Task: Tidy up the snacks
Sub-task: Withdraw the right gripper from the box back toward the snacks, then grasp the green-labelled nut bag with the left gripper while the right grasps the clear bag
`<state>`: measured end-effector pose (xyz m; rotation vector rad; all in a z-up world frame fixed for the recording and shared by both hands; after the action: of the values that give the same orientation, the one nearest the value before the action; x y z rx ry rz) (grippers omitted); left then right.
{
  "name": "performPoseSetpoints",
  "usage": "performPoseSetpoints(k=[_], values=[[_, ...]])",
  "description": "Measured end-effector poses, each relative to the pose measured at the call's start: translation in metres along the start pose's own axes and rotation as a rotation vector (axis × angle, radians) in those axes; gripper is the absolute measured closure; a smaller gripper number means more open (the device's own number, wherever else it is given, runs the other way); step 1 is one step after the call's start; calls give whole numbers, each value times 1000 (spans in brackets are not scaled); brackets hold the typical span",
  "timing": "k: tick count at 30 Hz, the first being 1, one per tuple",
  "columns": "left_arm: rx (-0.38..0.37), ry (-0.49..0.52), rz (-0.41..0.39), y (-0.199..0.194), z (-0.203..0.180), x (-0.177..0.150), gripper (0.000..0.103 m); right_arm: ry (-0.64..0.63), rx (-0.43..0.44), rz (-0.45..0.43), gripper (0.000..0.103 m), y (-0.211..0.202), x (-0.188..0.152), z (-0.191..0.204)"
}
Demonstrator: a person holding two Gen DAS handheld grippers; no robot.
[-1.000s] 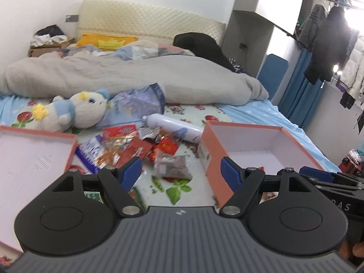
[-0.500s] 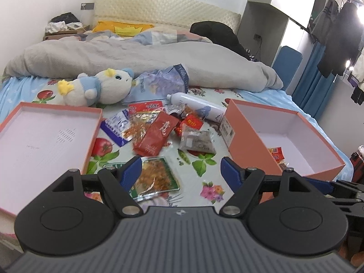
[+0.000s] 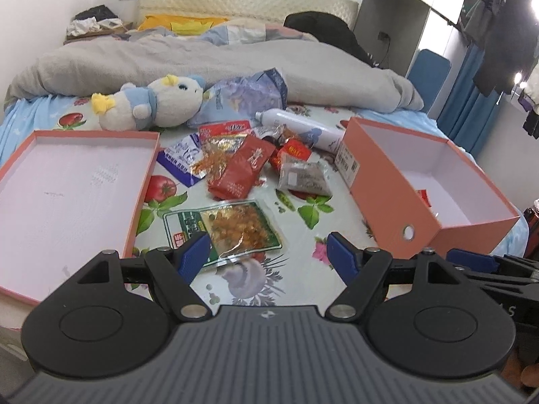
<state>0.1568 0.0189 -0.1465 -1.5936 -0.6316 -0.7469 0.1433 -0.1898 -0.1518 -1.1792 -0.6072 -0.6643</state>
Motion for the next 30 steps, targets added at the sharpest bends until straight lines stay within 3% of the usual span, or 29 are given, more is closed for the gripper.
performPoseSetpoints(k=[10,21,25,30], values=[[-7,4,63,37,11,-8,23,-4,2,34,35,25,3,2],[1,-2,160,97,30,-17,21,-36,30,84,35,85,20,13],[-15,12,174,120,33,-10,13,-42,41,96,35,112,33,13],[-41,50,197,149,35,2,10,-28,46,98,35,141,50,9]])
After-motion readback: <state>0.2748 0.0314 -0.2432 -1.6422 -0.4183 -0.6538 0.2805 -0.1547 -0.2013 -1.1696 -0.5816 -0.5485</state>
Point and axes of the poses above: each gripper's, at about its wrist camera, not at the fingertips, and y roughly the way its jaws point, z to its left, x to its top, the point moved 4 cm from there along y, roughly the way its jaws point, and after that the axes turned 8 degrees about y, right-handed, at the moved point
